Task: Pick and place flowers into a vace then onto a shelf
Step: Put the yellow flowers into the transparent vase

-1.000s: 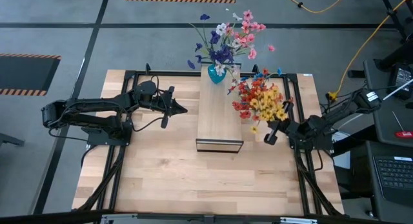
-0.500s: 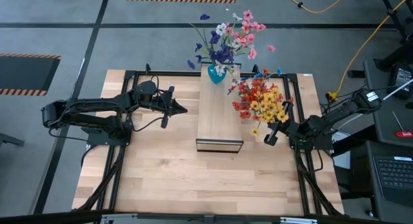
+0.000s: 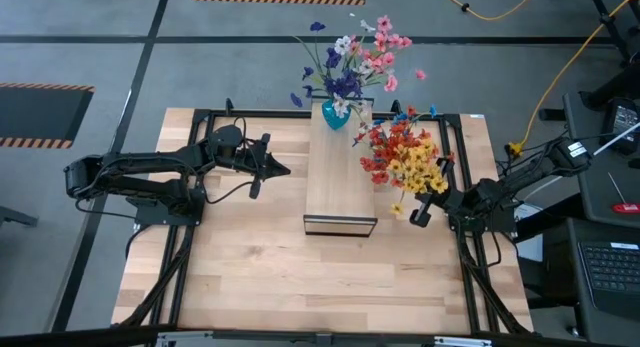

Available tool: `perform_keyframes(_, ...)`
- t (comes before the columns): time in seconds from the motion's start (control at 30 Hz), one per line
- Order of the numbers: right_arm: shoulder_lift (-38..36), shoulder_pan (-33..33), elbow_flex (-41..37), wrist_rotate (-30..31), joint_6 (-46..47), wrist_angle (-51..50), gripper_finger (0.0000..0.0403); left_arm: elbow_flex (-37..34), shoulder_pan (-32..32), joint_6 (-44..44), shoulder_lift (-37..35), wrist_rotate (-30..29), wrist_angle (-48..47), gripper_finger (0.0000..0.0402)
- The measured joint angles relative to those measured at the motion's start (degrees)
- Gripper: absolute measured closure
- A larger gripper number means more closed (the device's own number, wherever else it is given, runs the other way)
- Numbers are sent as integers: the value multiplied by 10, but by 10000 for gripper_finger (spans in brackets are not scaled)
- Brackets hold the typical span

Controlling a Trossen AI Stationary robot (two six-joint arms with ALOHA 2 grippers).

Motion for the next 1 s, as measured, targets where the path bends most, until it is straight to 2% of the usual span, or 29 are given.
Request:
perform_keyframes(0.47,0,-4,0,0,-5,-2,397,0,0,0,0,0,0,396)
perform_keyframes(0.77,0,-75,0,-8,14,-31,397,0,0,0,0,0,0,396)
perform_keyframes(1.0,0,-94,0,-13,37,-47,397,0,0,0,0,0,0,399)
